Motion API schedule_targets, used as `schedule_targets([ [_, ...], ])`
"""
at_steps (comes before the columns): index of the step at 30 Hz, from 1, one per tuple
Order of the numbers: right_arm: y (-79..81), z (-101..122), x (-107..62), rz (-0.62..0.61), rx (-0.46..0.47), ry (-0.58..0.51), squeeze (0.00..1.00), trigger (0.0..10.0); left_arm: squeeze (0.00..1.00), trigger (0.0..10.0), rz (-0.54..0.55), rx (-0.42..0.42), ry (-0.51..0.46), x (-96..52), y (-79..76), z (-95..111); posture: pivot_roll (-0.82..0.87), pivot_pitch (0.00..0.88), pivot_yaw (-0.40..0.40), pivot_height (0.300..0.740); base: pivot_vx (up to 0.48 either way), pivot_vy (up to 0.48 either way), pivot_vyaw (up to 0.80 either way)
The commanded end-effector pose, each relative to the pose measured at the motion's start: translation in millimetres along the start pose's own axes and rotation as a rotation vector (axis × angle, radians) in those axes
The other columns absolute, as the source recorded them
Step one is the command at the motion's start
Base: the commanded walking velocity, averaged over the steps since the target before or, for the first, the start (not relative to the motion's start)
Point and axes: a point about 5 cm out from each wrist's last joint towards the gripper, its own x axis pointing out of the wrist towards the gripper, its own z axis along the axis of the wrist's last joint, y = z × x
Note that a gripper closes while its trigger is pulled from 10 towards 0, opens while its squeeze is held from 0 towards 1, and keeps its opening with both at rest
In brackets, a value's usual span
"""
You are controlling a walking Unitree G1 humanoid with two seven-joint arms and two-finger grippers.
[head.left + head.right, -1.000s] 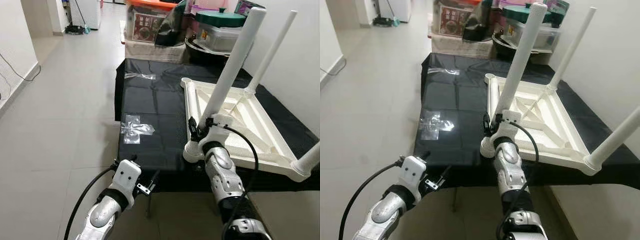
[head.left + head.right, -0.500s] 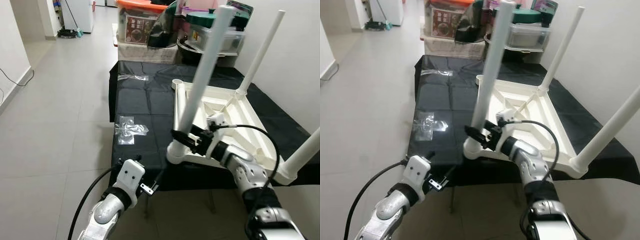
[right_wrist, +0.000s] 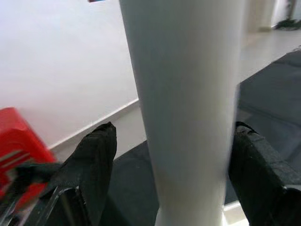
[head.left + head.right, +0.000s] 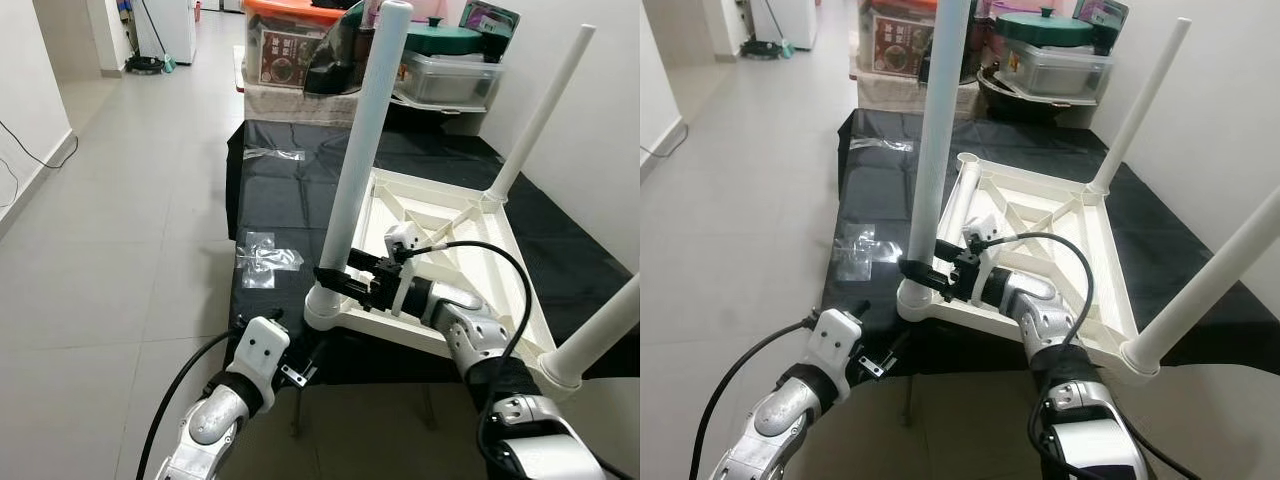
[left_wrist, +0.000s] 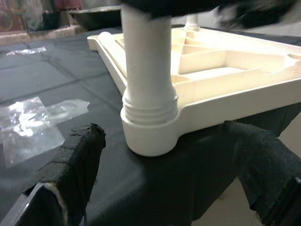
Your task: Building children table
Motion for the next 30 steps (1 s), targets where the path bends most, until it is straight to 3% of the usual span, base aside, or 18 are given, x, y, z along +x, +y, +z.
schedule_targets([
  [1, 4.1, -4, 9.0, 0.0, -0.026, 0.021, 0.0, 10.0, 0.0, 10.0, -0.014, -0.004, 0.008, 0.5, -3.2, -3, 0.17, 0.0, -0.125, 0.74, 0.0, 0.0, 0.0],
  [7, 5.0, -5, 18.9, -0.06, -0.01, 0.006, 0.0, 10.0, 0.0, 10.0, -0.013, -0.005, 0.006, 0.1, -3.6, -3, 0.17, 0.0, -0.128, 0.74, 0.0, 0.0, 0.0],
  [8, 6.5, -6, 19.8, -0.055, -0.008, 0.002, 0.0, 0.0, 0.0, 10.0, -0.013, -0.005, 0.007, -0.1, -3.9, -4, 0.17, 0.0, -0.128, 0.74, 0.0, 0.0, 0.0],
  [13, 8.2, -10, 17.0, -0.056, 0.012, -0.017, 0.0, 0.0, 0.0, 10.0, -0.011, -0.006, 0.007, -0.2, -3.9, -4, 0.17, 0.0, -0.13, 0.74, 0.0, 0.0, 0.0],
  [16, 4.4, -12, 10.6, -0.123, 0.023, -0.048, 0.0, 0.0, 0.0, 10.0, -0.009, -0.007, 0.007, -0.6, -3.6, -4, 0.17, 0.0, -0.129, 0.74, 0.0, 0.0, 0.0],
  [19, -16.8, -13, -8.1, -0.472, 0.04, -0.088, 0.0, 0.0, 0.0, 10.0, -0.012, -0.008, 0.009, -1.5, -3.5, -5, 0.16, 0.0, -0.125, 0.74, 0.0, 0.0, 0.0],
  [22, -20.2, -14, -10.8, -0.53, 0.042, -0.09, 0.0, 0.0, 0.0, 10.0, -0.013, -0.008, 0.01, -1.8, -3.4, -5, 0.16, 0.0, -0.122, 0.74, 0.0, 0.0, 0.0],
  [24, -34.3, -16, -37.7, -0.863, 0.053, -0.132, 0.0, 0.0, 0.0, 10.0, -0.016, -0.008, 0.011, -2.0, -3.8, -6, 0.15, 0.0, -0.117, 0.74, 0.0, 0.0, 0.0],
  [25, -34.3, -16, -37.7, -0.863, 0.053, -0.132, 0.0, 0.0, 0.0, 10.0, -0.016, -0.008, 0.011, -2.0, -3.8, -6, 0.15, 0.0, -0.117, 0.74, 0.0, 0.0, 0.0],
  [26, -39.1, -18, -55.5, -1.058, 0.047, -0.136, 0.0, 0.0, 0.0, 10.0, -0.018, -0.009, 0.012, -2.0, -4.0, -6, 0.15, 0.0, -0.115, 0.74, 0.0, 0.0, 0.0],
  [27, -39.2, -19, -73.8, -1.244, 0.036, -0.138, 0.0, 0.0, 0.0, 10.0, -0.02, -0.009, 0.013, -1.8, -4.4, -6, 0.15, 0.0, -0.114, 0.74, 0.0, 0.0, 0.0],
  [30, -28.3, -23, -99.3, -1.525, 0.037, -0.134, 0.0, 0.0, 0.0, 10.0, -0.024, -0.009, 0.015, -1.4, -5.0, -7, 0.14, 0.0, -0.113, 0.74, 0.0, 0.0, 0.0],
])
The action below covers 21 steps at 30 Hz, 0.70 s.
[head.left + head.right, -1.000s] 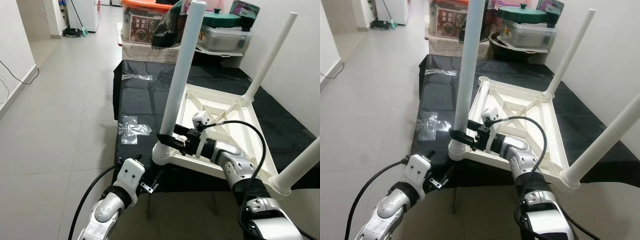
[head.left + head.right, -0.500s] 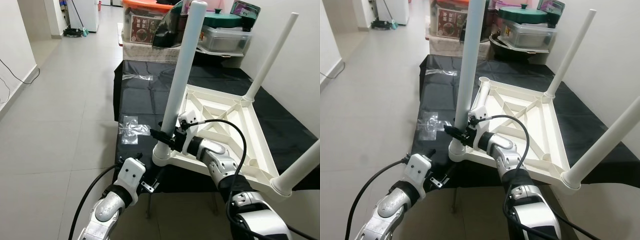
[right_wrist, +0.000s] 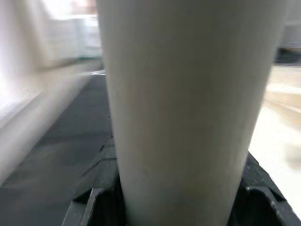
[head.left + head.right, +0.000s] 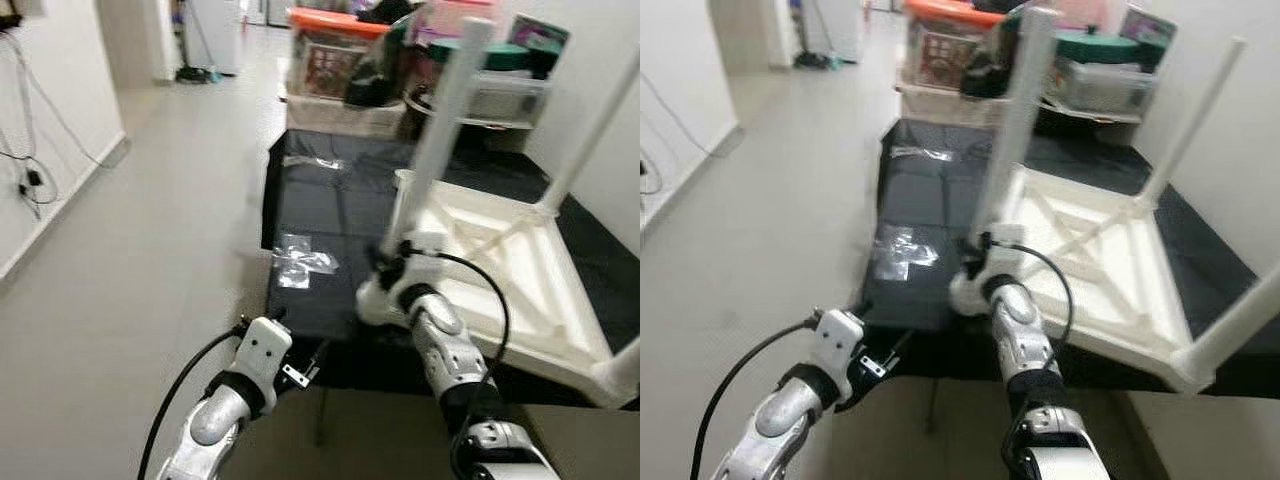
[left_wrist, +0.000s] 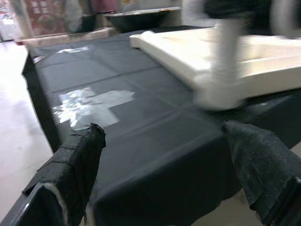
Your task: Building children table
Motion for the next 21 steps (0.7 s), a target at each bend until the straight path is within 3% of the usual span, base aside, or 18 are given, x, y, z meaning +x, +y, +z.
schedule_targets([
  [1, -36.0, 6, -4.0, -0.252, -0.02, -0.01, 0.0, 0.0, 0.0, 10.0, -0.02, -0.006, 0.013, -0.3, -4.2, -4, 0.14, 0.0, -0.113, 0.74, 0.0, 0.0, 0.0],
  [5, -34.0, 5, -12.0, -0.319, -0.009, -0.004, 0.0, 0.0, 0.0, 10.0, -0.021, -0.006, 0.012, -0.2, -4.3, -4, 0.14, 0.0, -0.113, 0.74, 0.0, 0.0, 0.0],
  [6, -22.2, 2, -14.0, -0.303, 0.017, 0.015, 0.0, 0.0, 0.0, 10.0, -0.022, -0.006, 0.012, 0.1, -4.6, -5, 0.14, 0.0, -0.11, 0.74, 0.0, 0.0, 0.0],
  [7, -10.3, -1, -12.1, -0.246, 0.038, 0.027, 0.0, 4.0, 0.0, 10.0, -0.022, -0.006, 0.012, 0.5, -4.7, -4, 0.15, 0.0, -0.113, 0.74, 0.0, 0.0, 0.0],
  [8, -2.3, -2, -10.7, -0.205, 0.052, 0.034, 0.0, 4.0, 0.0, 10.0, -0.021, -0.006, 0.011, 0.9, -4.8, -4, 0.14, 0.0, -0.113, 0.74, 0.0, 0.0, 0.0],
  [9, 3.1, -2, -9.2, -0.163, 0.054, 0.017, 0.0, 10.0, 0.0, 10.0, -0.02, -0.006, 0.011, 1.2, -4.8, -4, 0.14, 0.0, -0.114, 0.74, 0.0, 0.0, 0.0],
  [11, 4.9, 0, -8.3, -0.142, 0.053, 0.001, 0.0, 10.0, 0.0, 10.0, -0.019, -0.006, 0.011, 1.4, -4.6, -4, 0.14, 0.0, -0.114, 0.74, 0.0, 0.0, 0.0],
  [12, 4.1, -1, -7.6, -0.123, 0.053, -0.012, 1.0, 10.0, 0.0, 10.0, -0.019, -0.007, 0.011, 1.4, -4.6, -4, 0.14, 0.0, -0.114, 0.74, 0.0, 0.0, 0.0],
  [16, -2.6, -3, -7.0, -0.122, 0.035, -0.025, 1.0, 10.0, 0.0, 10.0, -0.019, -0.007, 0.01, 1.8, -4.7, -4, 0.14, 0.0, -0.117, 0.74, 0.0, 0.0, 0.0],
  [17, -14.8, -3, -5.6, -0.111, 0.011, -0.042, 0.0, 10.0, 0.0, 10.0, -0.019, -0.007, 0.009, 2.0, -4.4, -4, 0.14, 0.0, -0.116, 0.74, 0.0, 0.0, 0.0],
  [21, -23.3, 1, -2.3, -0.044, 0.037, -0.055, 0.0, 10.0, 0.0, 10.0, -0.019, -0.008, 0.009, 2.0, -4.3, -4, 0.14, 0.0, -0.116, 0.74, 0.0, 0.0, 0.0],
])
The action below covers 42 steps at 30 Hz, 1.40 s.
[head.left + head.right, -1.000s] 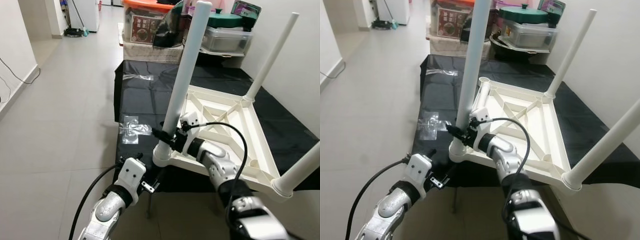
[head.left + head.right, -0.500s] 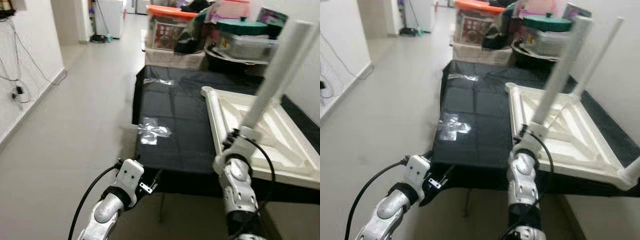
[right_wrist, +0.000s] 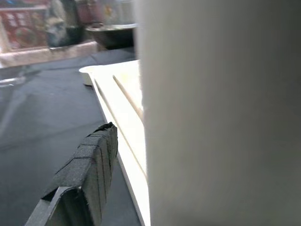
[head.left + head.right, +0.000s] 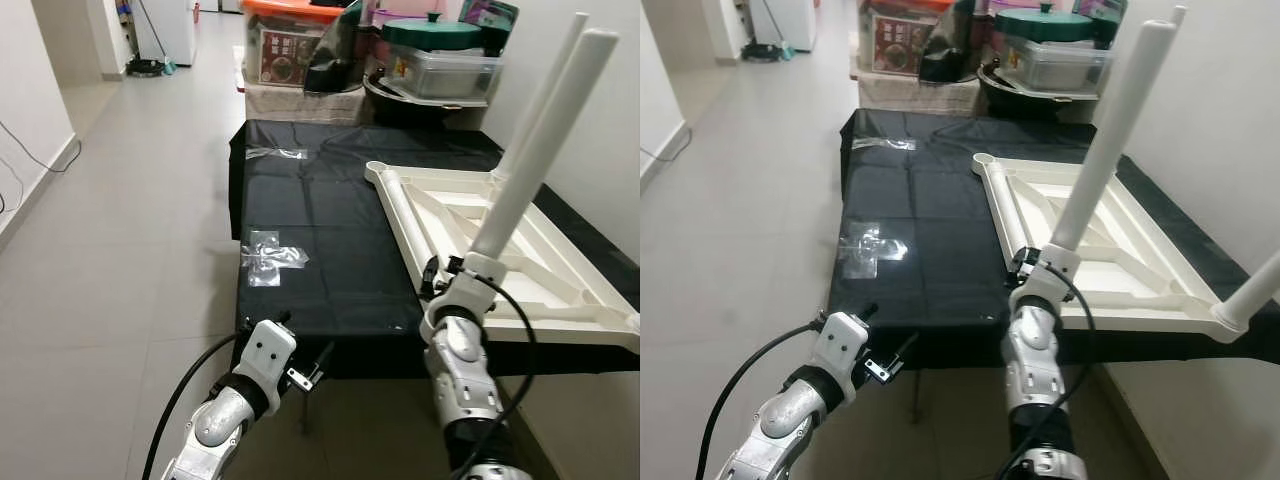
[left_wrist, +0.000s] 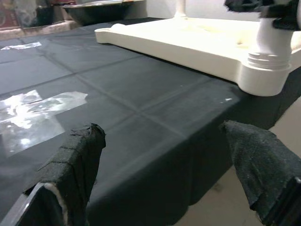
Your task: Building children table
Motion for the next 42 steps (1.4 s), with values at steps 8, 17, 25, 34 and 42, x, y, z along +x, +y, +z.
schedule_targets([
  [8, -20.2, 4, 13.1, 0.329, -0.09, 0.003, 0.0, 10.0, 0.0, 10.0, -0.005, -0.001, 0.001, 1.3, -0.8, -2, 0.14, 0.0, -0.112, 0.74, 0.0, 0.0, 0.0],
  [17, -15.9, 3, 13.8, 0.885, -0.05, 0.194, 0.0, 10.0, 0.0, 10.0, -0.006, 0.004, -0.004, 3.5, -0.5, -1, 0.15, 0.0, -0.117, 0.74, 0.0, 0.0, 0.0],
  [25, 4.4, 1, 7.0, 1.138, 0.019, 0.242, 0.0, 10.0, 0.0, 10.0, -0.006, 0.014, -0.01, 3.8, -0.6, -1, 0.16, 0.0, -0.122, 0.74, 0.0, 0.0, 0.0],
  [34, 23.5, -10, -19.4, 1.345, 0.04, 0.291, 0.0, 10.0, 0.0, 10.0, -0.012, 0.017, -0.01, 3.0, -1.0, -1, 0.16, 0.0, -0.114, 0.74, 0.0, 0.0, 0.0],
  [42, 46.9, -22, -35.9, 1.343, 0.012, 0.275, 0.0, 0.0, 0.0, 10.0, -0.018, 0.017, -0.008, 3.1, -2.0, -1, 0.15, 0.0, -0.11, 0.74, 0.0, 0.0, 0.0],
])
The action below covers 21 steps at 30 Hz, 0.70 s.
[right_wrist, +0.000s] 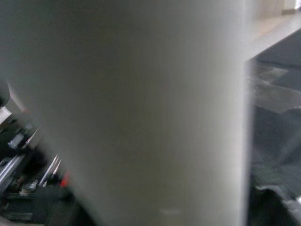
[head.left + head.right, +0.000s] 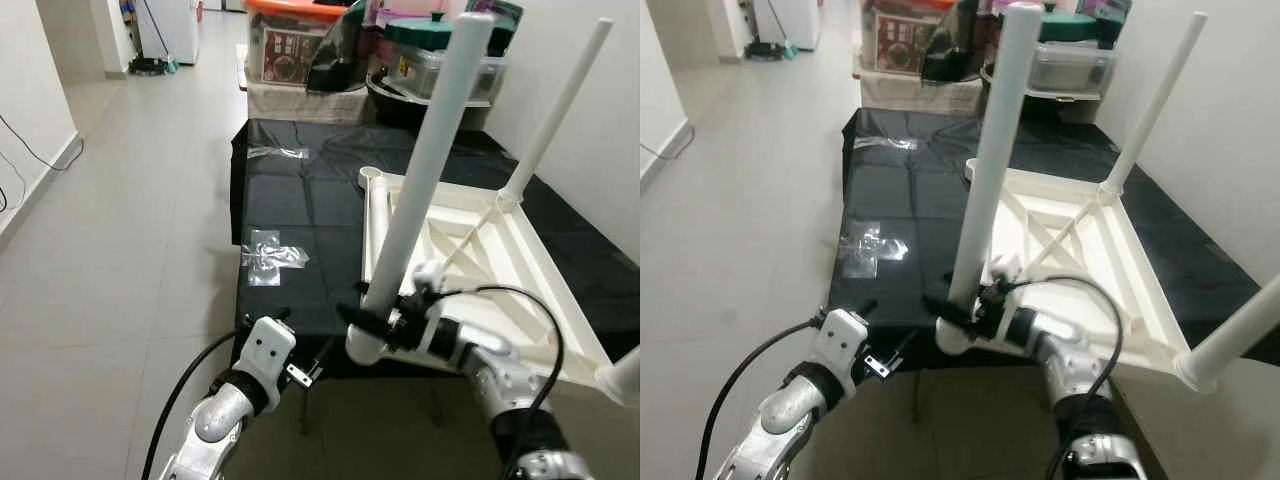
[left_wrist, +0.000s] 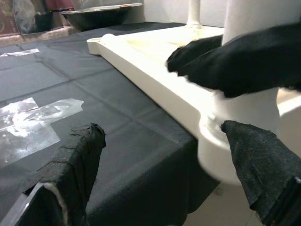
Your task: Building children table
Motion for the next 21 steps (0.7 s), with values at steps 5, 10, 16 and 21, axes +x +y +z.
schedule_targets([
  [5, -24.5, 16, 7.6, -0.386, -0.073, -0.064, 0.0, 0.0, 0.0, 10.0, -0.01, 0.004, 0.011, 0.1, -2.7, -3, 0.15, 0.0, -0.11, 0.74, 0.0, 0.0, 0.0],
  [10, -36.4, 27, -0.2, -0.579, -0.076, -0.116, 0.0, 0.0, 0.0, 10.0, -0.011, 0.004, 0.011, 0.1, -2.7, -3, 0.15, 0.0, -0.11, 0.74, 0.0, 0.0, 0.0],
  [16, -52.4, 32, -30.5, -1.224, -0.089, -0.138, 0.0, 0.0, 0.0, 10.0, -0.016, 0.007, 0.012, 0.4, -1.8, -4, 0.14, 0.0, -0.106, 0.74, 0.0, 0.0, 0.0],
  [21, -44.1, 32, -32.7, -1.369, -0.086, -0.18, 0.0, 0.0, 0.0, 10.0, -0.017, 0.008, 0.013, 0.4, -1.7, -4, 0.14, 0.0, -0.106, 0.74, 0.0, 0.0, 0.0],
])
